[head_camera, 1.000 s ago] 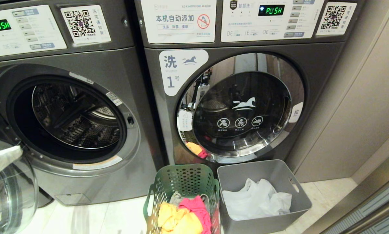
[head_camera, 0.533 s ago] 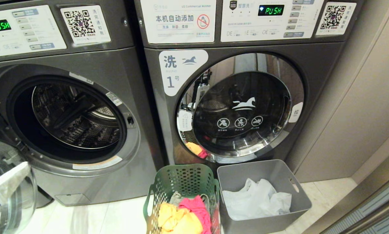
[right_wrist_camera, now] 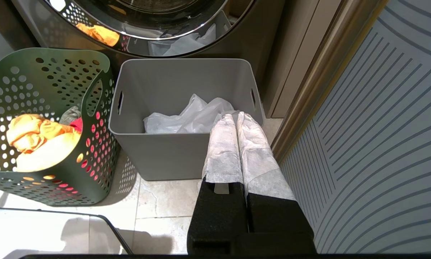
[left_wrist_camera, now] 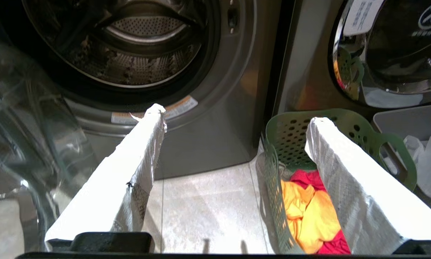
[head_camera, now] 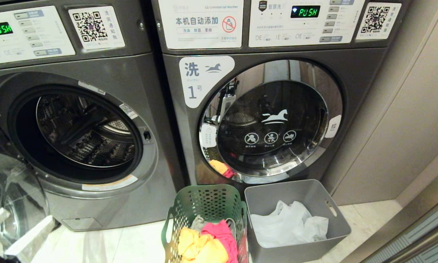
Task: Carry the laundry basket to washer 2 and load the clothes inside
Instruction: Open the lid of the washing machine
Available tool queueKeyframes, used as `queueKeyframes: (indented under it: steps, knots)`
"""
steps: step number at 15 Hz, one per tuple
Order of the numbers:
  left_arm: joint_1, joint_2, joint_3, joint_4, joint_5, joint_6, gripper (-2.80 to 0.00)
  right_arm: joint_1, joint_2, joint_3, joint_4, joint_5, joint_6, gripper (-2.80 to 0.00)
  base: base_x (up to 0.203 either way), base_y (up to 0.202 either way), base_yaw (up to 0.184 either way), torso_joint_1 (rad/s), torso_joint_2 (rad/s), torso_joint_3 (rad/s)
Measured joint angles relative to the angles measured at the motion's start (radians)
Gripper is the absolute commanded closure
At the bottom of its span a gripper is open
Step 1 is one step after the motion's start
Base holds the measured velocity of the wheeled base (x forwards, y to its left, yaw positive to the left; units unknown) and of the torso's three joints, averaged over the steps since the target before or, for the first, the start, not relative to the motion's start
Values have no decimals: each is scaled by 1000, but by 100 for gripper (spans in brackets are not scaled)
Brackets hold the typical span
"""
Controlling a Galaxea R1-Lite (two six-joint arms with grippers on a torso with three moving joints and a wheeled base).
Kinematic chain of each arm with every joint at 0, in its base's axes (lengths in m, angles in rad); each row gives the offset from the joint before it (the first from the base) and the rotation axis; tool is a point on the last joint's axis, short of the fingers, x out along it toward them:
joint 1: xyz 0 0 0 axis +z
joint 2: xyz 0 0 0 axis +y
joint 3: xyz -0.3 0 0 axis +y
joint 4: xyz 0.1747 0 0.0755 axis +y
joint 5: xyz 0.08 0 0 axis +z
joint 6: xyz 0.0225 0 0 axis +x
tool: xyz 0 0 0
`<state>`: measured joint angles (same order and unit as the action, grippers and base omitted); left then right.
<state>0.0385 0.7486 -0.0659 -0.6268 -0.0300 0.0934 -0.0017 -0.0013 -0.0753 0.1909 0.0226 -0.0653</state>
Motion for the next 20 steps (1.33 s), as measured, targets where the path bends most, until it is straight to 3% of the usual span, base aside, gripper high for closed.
queueKeyframes:
  steps: [5,8,10,13,15,18,20]
  knots:
    - [15,-36,62,-80,11,-14,-280,0,0,0,0,0,0,0,0,0,0,0,0,0]
    - [20,18,65,-81,74,-17,-280,0,0,0,0,0,0,0,0,0,0,0,0,0]
    - [35,95,-4,-82,116,-12,-280,0,0,0,0,0,0,0,0,0,0,0,0,0]
    - [146,234,-151,-85,203,72,-280,0,0,0,0,0,0,0,0,0,0,0,0,0]
    - [185,323,-228,-100,311,119,-280,0,0,0,0,0,0,0,0,0,0,0,0,0]
    - [201,416,-276,-124,588,184,-280,0,0,0,0,0,0,0,0,0,0,0,0,0]
    - [206,452,-280,-128,754,184,-280,1,0,0,0,0,0,0,0,0,0,0,0,0]
